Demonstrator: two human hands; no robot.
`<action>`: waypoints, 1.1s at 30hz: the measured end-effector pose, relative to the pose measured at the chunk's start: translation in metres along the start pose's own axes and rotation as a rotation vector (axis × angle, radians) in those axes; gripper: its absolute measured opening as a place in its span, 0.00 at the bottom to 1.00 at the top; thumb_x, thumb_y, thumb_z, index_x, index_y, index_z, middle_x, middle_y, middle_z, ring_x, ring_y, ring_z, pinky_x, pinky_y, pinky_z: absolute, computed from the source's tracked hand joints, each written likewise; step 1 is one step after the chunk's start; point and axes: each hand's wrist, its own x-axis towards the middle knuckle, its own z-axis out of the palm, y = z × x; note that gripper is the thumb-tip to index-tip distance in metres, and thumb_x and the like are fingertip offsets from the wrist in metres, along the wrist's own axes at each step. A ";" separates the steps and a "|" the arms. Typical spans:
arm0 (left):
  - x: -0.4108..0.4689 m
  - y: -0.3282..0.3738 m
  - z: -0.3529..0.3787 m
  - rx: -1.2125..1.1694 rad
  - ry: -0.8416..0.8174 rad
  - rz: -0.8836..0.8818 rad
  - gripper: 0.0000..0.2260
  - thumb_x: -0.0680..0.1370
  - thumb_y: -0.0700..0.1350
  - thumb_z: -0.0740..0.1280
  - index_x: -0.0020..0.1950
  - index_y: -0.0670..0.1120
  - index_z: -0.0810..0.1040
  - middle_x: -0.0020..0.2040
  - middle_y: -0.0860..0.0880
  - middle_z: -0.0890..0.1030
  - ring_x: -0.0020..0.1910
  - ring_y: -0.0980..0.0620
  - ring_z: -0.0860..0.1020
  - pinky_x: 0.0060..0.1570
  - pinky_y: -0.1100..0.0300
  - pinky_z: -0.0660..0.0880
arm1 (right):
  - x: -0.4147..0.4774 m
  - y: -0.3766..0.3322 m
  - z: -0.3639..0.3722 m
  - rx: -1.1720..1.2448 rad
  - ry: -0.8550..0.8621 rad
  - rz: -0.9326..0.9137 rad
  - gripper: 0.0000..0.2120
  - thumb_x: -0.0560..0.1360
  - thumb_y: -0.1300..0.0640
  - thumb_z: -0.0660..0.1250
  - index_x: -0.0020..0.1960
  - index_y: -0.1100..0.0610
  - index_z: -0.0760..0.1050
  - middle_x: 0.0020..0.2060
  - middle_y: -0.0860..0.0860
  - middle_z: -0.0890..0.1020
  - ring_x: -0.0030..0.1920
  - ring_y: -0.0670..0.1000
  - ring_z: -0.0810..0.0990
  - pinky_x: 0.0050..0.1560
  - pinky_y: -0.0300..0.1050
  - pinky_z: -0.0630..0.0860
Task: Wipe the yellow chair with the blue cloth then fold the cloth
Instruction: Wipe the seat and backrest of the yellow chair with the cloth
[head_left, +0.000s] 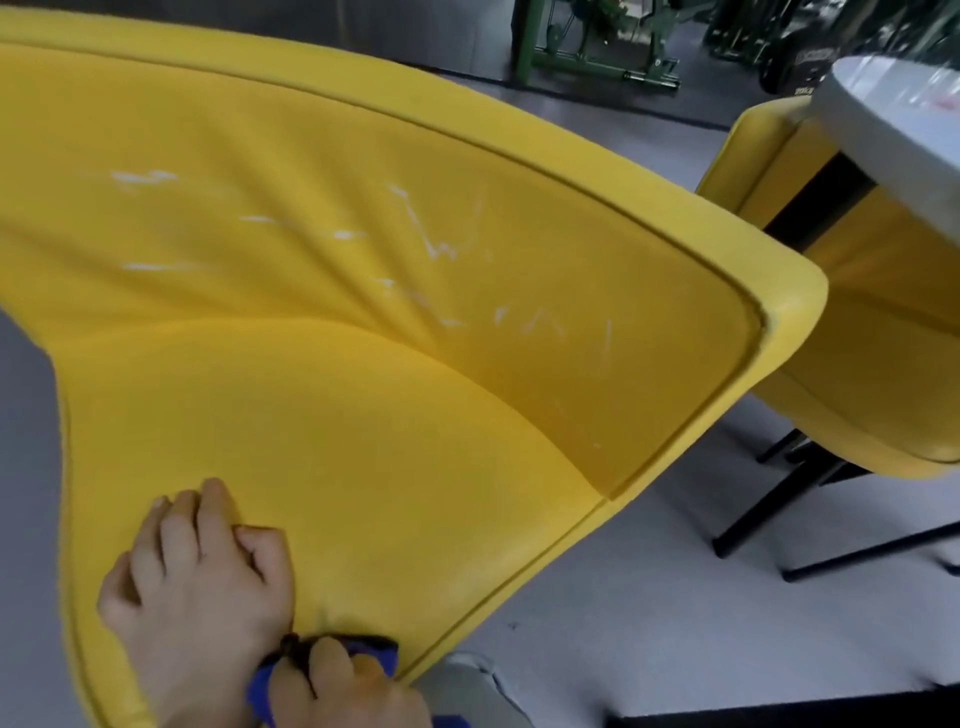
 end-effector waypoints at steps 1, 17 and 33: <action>0.000 0.001 -0.001 -0.008 -0.002 -0.004 0.21 0.80 0.47 0.51 0.67 0.41 0.73 0.62 0.39 0.77 0.67 0.39 0.72 0.60 0.41 0.64 | 0.001 0.009 -0.005 -0.017 0.032 -0.017 0.07 0.68 0.46 0.62 0.33 0.47 0.72 0.27 0.45 0.67 0.19 0.47 0.65 0.17 0.35 0.56; 0.000 0.004 0.001 -0.063 0.040 -0.045 0.21 0.78 0.46 0.54 0.66 0.40 0.74 0.62 0.37 0.77 0.66 0.37 0.72 0.59 0.39 0.67 | -0.073 0.156 -0.136 -0.429 0.319 0.011 0.18 0.77 0.51 0.55 0.49 0.54 0.83 0.39 0.52 0.80 0.32 0.54 0.80 0.25 0.40 0.73; -0.004 0.021 -0.006 -0.015 0.053 -0.095 0.25 0.75 0.48 0.51 0.60 0.36 0.79 0.56 0.35 0.80 0.58 0.35 0.78 0.57 0.39 0.69 | 0.069 0.175 -0.198 -0.200 1.065 0.053 0.15 0.75 0.59 0.64 0.60 0.63 0.71 0.46 0.65 0.75 0.46 0.59 0.69 0.35 0.49 0.69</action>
